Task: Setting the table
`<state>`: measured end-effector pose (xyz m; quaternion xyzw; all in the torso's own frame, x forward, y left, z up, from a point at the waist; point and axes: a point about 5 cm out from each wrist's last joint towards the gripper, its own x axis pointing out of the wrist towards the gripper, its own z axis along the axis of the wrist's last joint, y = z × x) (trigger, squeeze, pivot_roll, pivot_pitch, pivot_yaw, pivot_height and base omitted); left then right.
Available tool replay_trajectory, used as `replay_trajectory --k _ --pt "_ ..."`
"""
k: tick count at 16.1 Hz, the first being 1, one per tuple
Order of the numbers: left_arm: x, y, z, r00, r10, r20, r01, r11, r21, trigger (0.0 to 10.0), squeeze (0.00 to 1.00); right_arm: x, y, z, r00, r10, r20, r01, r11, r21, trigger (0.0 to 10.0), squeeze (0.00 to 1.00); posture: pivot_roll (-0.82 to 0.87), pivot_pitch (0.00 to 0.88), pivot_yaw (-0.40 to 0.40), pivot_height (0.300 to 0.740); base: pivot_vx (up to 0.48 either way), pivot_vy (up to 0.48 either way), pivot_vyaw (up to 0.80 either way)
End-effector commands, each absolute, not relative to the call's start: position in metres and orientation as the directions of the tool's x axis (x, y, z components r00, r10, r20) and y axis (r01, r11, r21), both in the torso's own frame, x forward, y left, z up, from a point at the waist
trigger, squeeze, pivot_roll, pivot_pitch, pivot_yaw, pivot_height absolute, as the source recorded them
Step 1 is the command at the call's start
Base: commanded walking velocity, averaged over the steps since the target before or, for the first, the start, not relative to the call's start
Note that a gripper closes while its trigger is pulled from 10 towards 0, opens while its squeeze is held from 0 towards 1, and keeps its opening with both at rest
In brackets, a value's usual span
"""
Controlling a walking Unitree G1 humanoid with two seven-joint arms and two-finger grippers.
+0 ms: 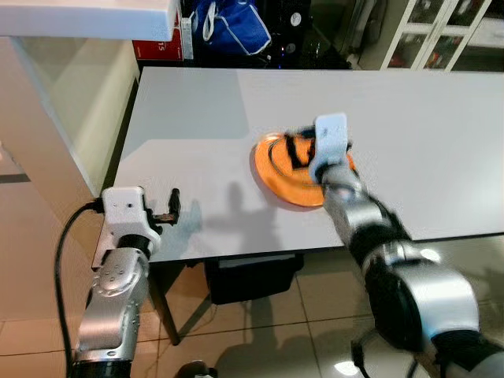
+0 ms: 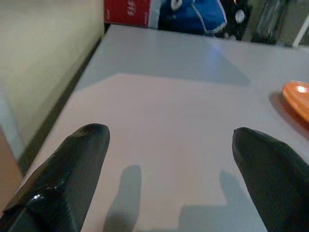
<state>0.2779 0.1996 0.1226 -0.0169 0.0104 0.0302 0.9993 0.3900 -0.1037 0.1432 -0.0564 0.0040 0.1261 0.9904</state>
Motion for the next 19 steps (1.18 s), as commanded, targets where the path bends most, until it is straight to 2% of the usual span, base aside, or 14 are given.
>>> replay_trajectory --k 1,3,4,5,6,7,9,10,14,19 --pt "0.275 0.204 0.129 0.998 0.059 0.0 -0.059 0.997 -0.043 10.0 0.0 0.386 -0.108 0.137 0.947 0.32 -0.033 -0.322 0.939 -0.121 10.0 0.0 0.25 0.027 -0.083 0.74 0.0 0.0 0.0" --pt "0.271 0.215 0.137 0.997 0.069 0.034 -0.066 0.996 -0.059 10.0 0.0 0.382 -0.134 0.132 0.938 0.347 -0.021 -0.347 0.928 -0.133 10.0 0.0 0.25 0.028 -0.086 0.74 0.0 0.0 0.0" --pt "0.27 0.22 0.137 0.996 0.078 0.035 -0.076 0.995 -0.058 10.0 0.0 0.381 -0.148 0.133 0.954 0.299 -0.005 -0.295 0.942 -0.158 10.0 0.0 0.25 0.028 -0.086 0.74 0.0 0.0 0.0" --pt "0.269 0.221 0.137 0.996 0.081 0.034 -0.079 0.995 -0.058 10.0 0.0 0.381 -0.153 0.133 0.96 0.28 -0.003 -0.277 0.947 -0.166 10.0 0.0 0.26 0.027 -0.089 0.74 0.0 0.0 0.0" --pt "0.268 0.223 0.136 0.995 0.096 0.029 -0.094 0.994 -0.056 10.0 0.0 0.38 -0.175 0.132 0.992 0.129 0.012 -0.124 0.977 -0.175 10.0 0.0 0.26 0.024 -0.089 0.74 0.0 0.0 0.0" --pt "0.268 0.224 0.136 0.995 0.099 0.028 -0.097 0.994 -0.054 10.0 0.0 0.378 -0.185 0.129 0.998 0.057 0.008 -0.055 0.986 -0.16 10.0 0.0 0.26 0.024 -0.089 0.74 0.0 0.0 0.0" --pt "0.266 0.226 0.134 0.994 0.106 0.021 -0.104 0.993 -0.053 10.0 0.0 0.371 -0.194 0.116 1.0 0.01 -0.024 -0.014 0.989 -0.15 10.0 0.0 0.26 0.024 -0.089 0.74 0.0 0.0 0.0" --pt "0.266 0.227 0.133 0.994 0.107 0.018 -0.106 0.993 -0.055 10.0 0.0 0.37 -0.193 0.115 1.0 0.01 -0.021 -0.013 0.989 -0.146 10.0 0.0 0.26 0.024 -0.089 0.74 0.0 0.0 0.0" --pt "0.258 0.215 0.121 0.999 0.041 -0.021 -0.043 0.996 -0.081 10.0 0.0 0.37 -0.161 0.113 0.997 0.073 0.001 -0.072 0.99 -0.118 10.0 0.0 0.26 0.017 -0.094 0.74 0.0 0.0 0.0" --pt "0.258 0.216 0.121 0.998 0.068 -0.015 -0.069 0.995 -0.074 10.0 0.0 0.374 -0.141 0.119 0.994 0.113 0.015 -0.11 0.987 -0.119 10.0 0.0 0.29 0.024 -0.097 0.74 0.0 0.0 0.0"
